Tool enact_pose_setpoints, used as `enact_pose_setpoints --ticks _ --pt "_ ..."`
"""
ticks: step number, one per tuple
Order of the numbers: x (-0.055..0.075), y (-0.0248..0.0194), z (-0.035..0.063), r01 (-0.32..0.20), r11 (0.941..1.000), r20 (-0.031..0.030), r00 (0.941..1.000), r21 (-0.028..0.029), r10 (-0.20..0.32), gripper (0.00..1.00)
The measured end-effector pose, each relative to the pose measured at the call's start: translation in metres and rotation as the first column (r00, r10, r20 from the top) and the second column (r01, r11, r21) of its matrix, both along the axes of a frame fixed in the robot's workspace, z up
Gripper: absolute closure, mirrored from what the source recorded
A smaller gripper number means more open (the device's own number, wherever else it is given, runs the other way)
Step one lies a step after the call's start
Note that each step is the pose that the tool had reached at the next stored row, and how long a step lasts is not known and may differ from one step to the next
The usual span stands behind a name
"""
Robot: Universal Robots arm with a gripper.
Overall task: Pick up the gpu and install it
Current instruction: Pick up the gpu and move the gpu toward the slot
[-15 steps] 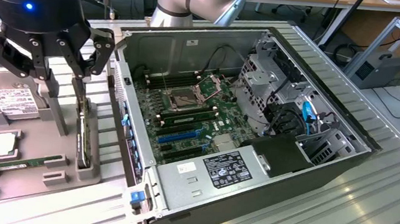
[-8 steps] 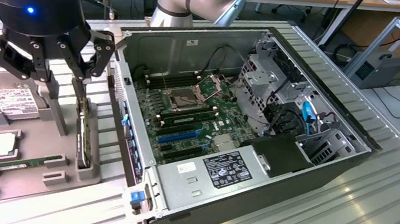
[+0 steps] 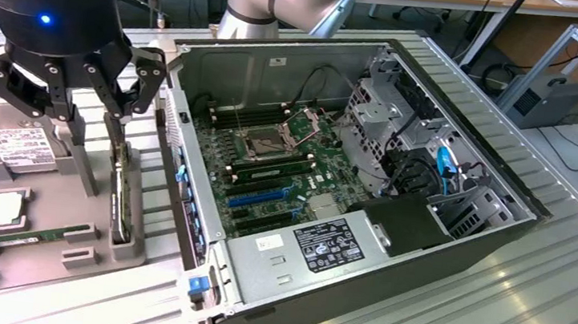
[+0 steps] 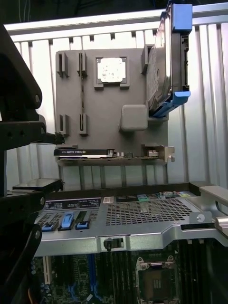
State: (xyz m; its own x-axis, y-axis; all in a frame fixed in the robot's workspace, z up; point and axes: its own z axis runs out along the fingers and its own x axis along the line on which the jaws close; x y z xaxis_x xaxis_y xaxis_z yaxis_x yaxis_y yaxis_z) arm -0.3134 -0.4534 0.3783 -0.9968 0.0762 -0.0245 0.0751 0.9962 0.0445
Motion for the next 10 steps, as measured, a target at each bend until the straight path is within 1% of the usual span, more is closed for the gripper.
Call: enact_pose_setpoints --ticks 10 --pt "0.0 0.0 -0.0045 0.0 1.0 0.0 1.0 0.0001 0.0 0.58"
